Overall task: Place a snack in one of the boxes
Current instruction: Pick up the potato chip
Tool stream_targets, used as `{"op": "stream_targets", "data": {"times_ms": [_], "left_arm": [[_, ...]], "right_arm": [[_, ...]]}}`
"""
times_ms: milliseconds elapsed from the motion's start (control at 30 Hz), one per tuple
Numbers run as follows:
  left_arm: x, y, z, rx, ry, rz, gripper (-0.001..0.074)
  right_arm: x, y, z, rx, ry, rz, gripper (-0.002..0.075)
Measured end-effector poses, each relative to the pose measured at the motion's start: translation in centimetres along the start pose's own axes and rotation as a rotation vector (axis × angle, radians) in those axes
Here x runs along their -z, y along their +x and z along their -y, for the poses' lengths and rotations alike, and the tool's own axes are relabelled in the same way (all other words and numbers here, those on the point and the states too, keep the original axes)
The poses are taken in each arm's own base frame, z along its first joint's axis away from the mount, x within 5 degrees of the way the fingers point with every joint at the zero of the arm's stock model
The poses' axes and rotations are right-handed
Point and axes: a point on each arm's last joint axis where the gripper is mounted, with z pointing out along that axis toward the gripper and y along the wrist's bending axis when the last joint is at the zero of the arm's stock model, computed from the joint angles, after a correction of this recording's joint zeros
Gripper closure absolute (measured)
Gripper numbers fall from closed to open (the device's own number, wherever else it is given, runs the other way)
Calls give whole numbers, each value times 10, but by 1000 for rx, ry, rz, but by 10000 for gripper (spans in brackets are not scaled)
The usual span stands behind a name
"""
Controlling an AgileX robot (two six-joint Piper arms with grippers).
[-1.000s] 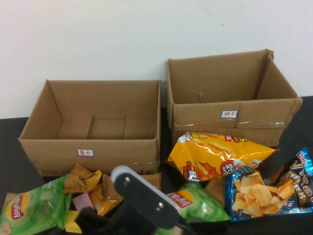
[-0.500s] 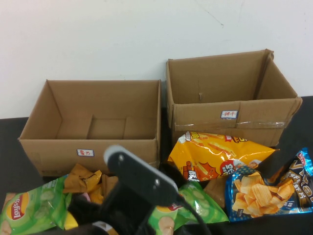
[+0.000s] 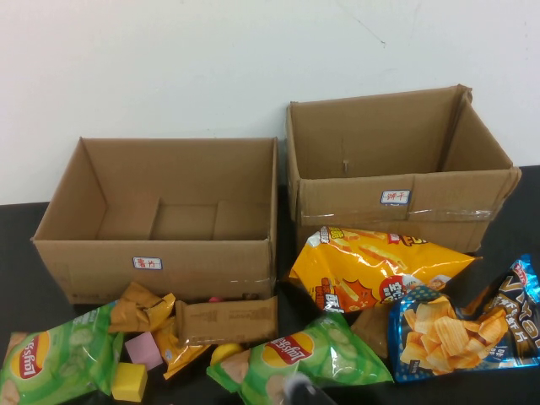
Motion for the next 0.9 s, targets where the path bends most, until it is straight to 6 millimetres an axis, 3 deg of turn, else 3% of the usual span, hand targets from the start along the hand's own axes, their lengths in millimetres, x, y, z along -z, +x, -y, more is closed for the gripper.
{"op": "stream_targets", "data": {"times_ms": [133, 567, 900], "left_arm": [[-31, -3, 14, 16, 59, -67, 78], [-51, -9, 14, 49, 11, -52, 95], [-96, -10, 11, -21, -120, -114, 95]], "right_arm": [[0, 0, 0, 0, 0, 0, 727], [0, 0, 0, 0, 0, 0, 727], [0, 0, 0, 0, 0, 0, 727]]}}
